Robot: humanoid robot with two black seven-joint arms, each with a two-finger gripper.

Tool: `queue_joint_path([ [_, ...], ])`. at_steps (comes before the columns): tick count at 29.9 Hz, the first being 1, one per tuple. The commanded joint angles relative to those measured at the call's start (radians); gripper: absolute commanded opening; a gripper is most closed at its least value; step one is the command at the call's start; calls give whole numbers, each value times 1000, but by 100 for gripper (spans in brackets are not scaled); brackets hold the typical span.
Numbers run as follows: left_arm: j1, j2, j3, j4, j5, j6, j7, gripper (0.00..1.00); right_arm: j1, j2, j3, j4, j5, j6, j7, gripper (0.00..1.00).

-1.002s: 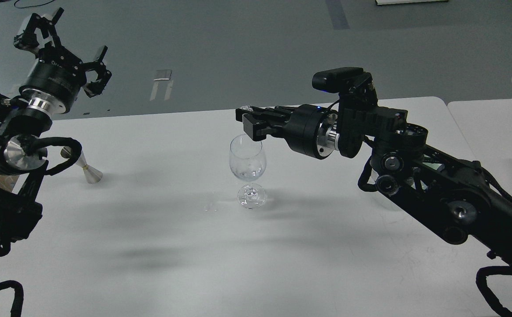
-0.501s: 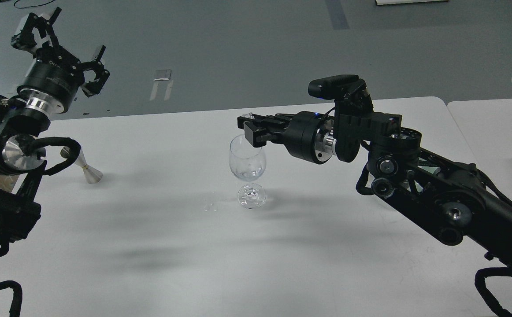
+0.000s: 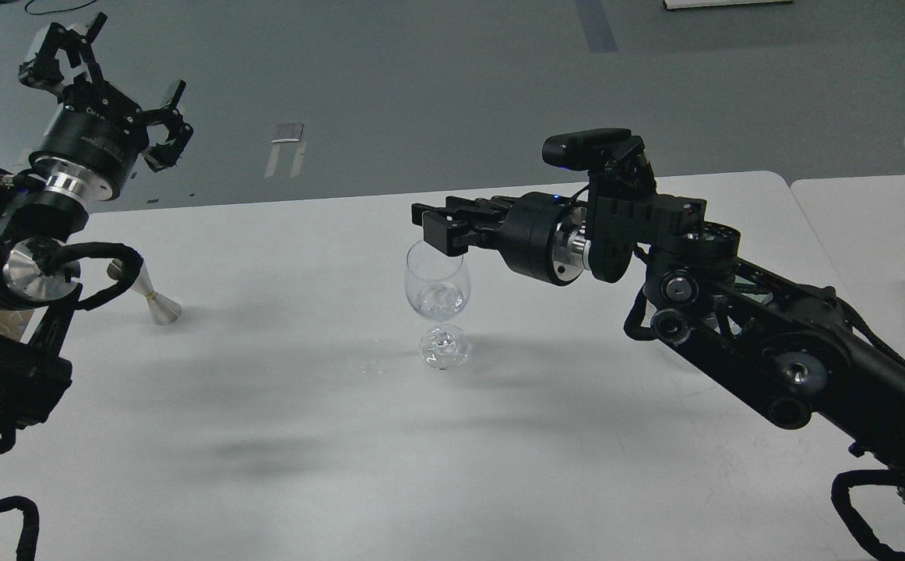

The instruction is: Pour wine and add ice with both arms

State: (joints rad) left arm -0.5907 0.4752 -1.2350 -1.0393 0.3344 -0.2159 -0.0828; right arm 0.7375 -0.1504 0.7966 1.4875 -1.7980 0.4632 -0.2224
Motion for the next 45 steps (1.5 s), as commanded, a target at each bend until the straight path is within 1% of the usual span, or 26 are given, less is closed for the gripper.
queue_joint_path([
  [1, -1, 0, 0, -1, 0, 0, 0, 98, 3, 0, 4, 3, 2, 0, 0, 52],
  [5, -1, 2, -11, -1, -1, 0, 5, 98, 6, 2, 36, 7, 6, -5, 0, 57],
  [8, -1, 3, -12, -1, 0, -2, 6, 98, 5, 17, 105, 10, 11, -6, 0, 73],
  [9, -1, 6, -12, -1, -1, -2, 6, 98, 5, 43, 151, 10, 11, -8, 0, 86],
  [10, -3, 8, -12, -1, 0, -3, 6, 98, 5, 60, 176, 10, 11, -8, 1, 93],
  [12, -4, 11, -11, 1, 0, -8, 6, 98, 6, 115, 275, 2, 11, -8, 2, 100],
  [16, 2, 7, 6, 31, 3, -22, -5, 98, 3, 127, 363, 0, 12, -9, 11, 100],
  [19, 2, -3, 6, 71, 2, -60, -3, 98, 3, 150, 424, -3, 14, -47, 11, 100],
  [22, 0, -1, 5, 71, 0, -62, -3, 98, -9, 150, 478, -7, 28, -121, 11, 100],
  [23, 0, 0, 5, 71, 0, -63, -3, 98, -13, 150, 502, -24, 54, -171, 11, 100],
  [24, -1, 0, 5, 71, 0, -63, -3, 98, -15, 150, 513, -39, 74, -198, 11, 100],
  [26, -4, 0, 3, 71, 0, -66, -2, 98, -15, 150, 552, -108, 202, -286, 11, 100],
  [28, -3, 2, 5, 71, 0, -69, 0, 98, -13, 150, 569, -138, 297, -307, 11, 100],
  [29, -3, 8, 5, 71, 0, -72, 1, 98, -10, 149, 584, -165, 399, -320, 11, 100],
  [32, -6, 14, 5, 74, 0, -103, 0, 98, -10, 143, 645, -220, 627, -324, 12, 100],
  [34, -9, 13, 3, 74, 0, -114, -3, 98, -18, 143, 679, -227, 701, -328, 12, 100],
  [35, -9, 13, 0, 74, 0, -117, -5, 98, -33, 144, 713, -227, 770, -346, 11, 100],
  [38, -8, 11, -3, 74, 0, -125, -8, 98, -81, 144, 748, -227, 896, -383, 11, 100],
  [41, -3, 8, -12, 77, -2, -128, -8, 98, -90, 141, 783, -239, 985, -388, 11, 100],
  [45, -3, 2, -14, 114, -3, -128, -11, 98, -92, 144, 829, -332, 1152, -390, 11, 100],
])
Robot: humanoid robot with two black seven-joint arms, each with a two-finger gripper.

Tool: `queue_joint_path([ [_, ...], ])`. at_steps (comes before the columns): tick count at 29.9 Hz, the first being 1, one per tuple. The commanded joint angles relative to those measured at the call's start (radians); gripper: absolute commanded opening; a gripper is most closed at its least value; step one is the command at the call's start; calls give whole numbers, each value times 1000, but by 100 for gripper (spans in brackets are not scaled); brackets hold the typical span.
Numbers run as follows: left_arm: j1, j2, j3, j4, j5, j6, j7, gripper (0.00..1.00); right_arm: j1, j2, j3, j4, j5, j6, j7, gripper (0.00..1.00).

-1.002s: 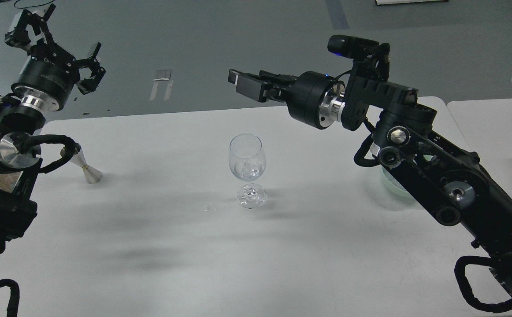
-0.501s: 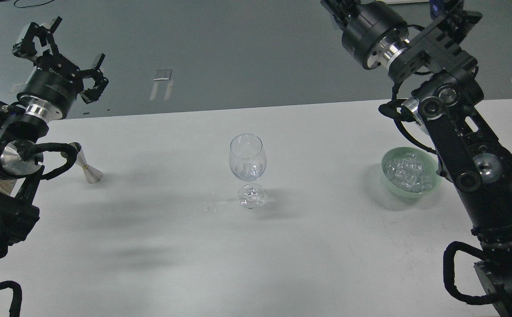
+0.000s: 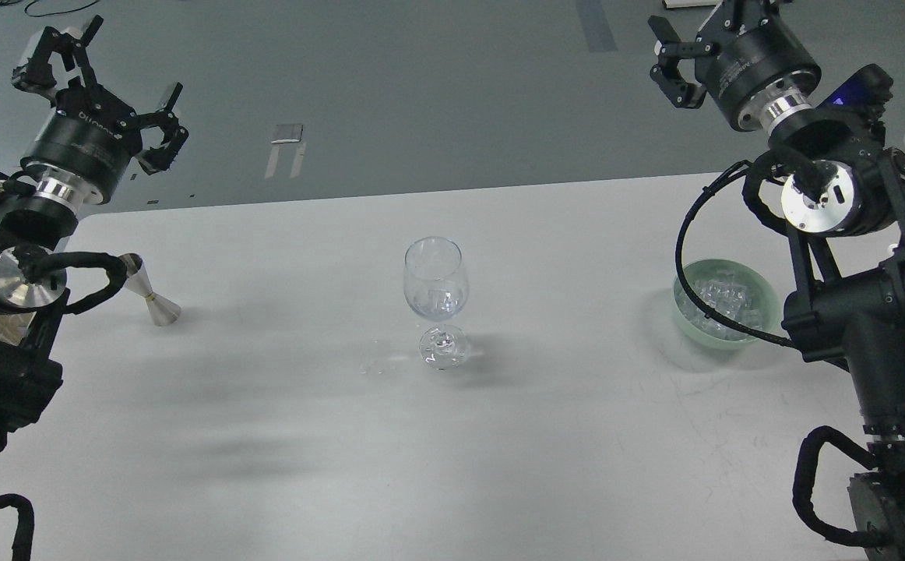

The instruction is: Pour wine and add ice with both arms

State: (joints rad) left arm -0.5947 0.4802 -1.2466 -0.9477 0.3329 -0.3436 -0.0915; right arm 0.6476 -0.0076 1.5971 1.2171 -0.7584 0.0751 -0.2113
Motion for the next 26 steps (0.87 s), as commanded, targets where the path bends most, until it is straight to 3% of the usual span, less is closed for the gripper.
queue_joint_path([
  [1, 1, -5, -2, 26, -2, 0, -8, 98, -2, 5, 53, -89, 151, -1, 0, 100],
  [6, 3, -9, 1, 26, 0, 0, -37, 98, 1, 6, 136, -143, 212, 17, 0, 100],
  [13, 3, -52, 6, 26, 0, 12, -36, 98, 24, 8, 141, -197, 237, 57, 23, 100],
  [26, -11, -54, 0, 27, 0, 0, -31, 98, 84, 8, 126, -206, 234, 58, 23, 100],
])
